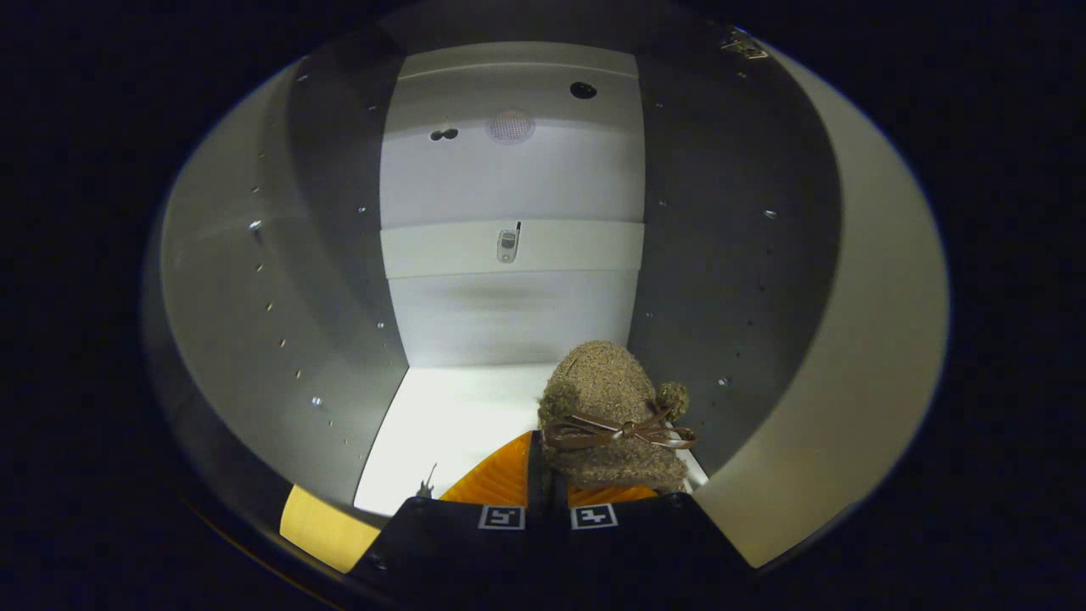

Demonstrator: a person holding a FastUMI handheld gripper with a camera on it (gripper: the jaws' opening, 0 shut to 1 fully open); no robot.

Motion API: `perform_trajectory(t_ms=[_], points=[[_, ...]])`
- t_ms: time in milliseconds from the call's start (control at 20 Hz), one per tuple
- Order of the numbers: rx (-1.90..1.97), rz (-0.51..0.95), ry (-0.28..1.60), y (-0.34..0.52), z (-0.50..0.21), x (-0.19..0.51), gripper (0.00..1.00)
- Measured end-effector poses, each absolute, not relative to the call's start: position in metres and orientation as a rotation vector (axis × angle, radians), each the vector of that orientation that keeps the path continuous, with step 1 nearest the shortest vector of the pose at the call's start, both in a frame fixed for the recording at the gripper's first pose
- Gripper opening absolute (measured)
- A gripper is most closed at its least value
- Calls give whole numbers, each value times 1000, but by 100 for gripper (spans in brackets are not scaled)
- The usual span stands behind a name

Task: Open the shoe cabinet door, grab the shoes and put them into the shoe cabinet, then close the shoe cabinet door.

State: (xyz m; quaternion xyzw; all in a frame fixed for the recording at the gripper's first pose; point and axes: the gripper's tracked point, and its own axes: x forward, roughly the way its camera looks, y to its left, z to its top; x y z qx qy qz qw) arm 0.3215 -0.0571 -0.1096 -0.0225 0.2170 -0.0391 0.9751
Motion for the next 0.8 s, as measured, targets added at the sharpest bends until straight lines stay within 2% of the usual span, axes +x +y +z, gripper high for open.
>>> perform_trajectory(t_ms=[400,700,750,800], points=[[-55,-83,579,-72,-180,428,5],[-68,-64,650,-69,-215,439,5],[-80,-71,658,-70,-216,437,10],[-88,-79,674,-70,-216,431,10]])
